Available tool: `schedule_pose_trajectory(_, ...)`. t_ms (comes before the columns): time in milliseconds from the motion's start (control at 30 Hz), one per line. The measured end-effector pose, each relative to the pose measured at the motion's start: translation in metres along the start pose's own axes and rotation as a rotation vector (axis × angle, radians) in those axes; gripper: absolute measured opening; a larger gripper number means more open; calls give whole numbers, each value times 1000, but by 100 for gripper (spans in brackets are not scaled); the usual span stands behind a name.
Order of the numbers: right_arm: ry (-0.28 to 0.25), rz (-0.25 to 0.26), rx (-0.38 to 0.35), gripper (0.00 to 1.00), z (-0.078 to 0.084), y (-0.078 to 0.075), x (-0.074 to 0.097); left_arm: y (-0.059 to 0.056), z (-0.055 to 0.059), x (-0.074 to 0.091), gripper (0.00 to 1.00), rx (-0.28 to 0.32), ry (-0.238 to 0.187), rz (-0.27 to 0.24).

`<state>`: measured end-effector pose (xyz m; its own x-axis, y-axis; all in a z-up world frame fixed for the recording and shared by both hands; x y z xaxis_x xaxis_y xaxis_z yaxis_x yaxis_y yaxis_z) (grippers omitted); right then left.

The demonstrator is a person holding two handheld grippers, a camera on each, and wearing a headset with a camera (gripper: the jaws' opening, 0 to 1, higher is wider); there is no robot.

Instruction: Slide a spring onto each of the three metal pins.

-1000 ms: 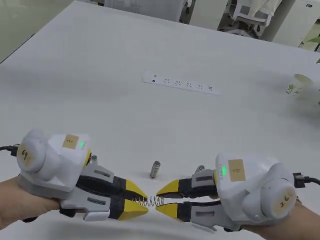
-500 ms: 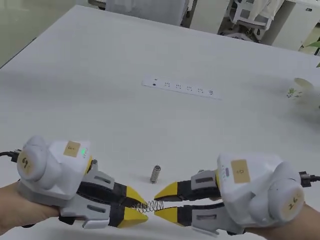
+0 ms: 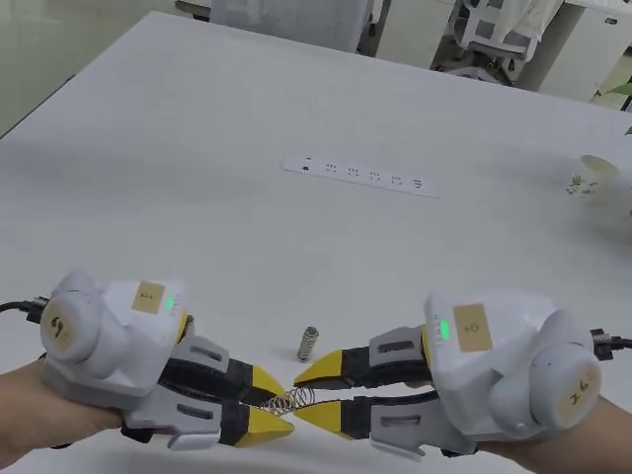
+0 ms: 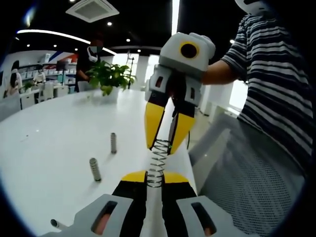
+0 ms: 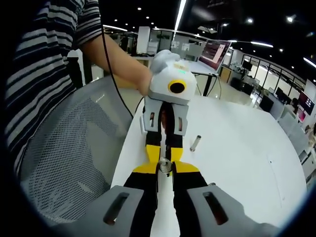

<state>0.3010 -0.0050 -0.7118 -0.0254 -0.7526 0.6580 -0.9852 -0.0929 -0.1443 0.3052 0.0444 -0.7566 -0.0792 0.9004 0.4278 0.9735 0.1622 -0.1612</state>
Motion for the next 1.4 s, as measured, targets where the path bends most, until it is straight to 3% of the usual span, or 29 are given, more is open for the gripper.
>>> schedule_pose_trajectory(733, -44, 23, 39, 7, -21, -4, -13, 2, -7, -6, 3, -22, -6, -11)
schedule_pose_trajectory(1400, -50, 37, 70, 7, -27, -3, -11, 0, -8, 3, 5, 20, -33, -36)
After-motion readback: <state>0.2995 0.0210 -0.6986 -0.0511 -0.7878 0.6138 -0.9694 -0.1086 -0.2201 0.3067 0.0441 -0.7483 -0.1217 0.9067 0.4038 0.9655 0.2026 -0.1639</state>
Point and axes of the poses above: the centre of the closed fingertips' face, and the gripper's own axes: x roughly backward along the fingers, y roughly to its left, z roughly out of its underside, the point moved 4 cm from there along x, roughly backward along the fingers, and after that the axes turned 5 degrees about y, right-handed, at the moved point
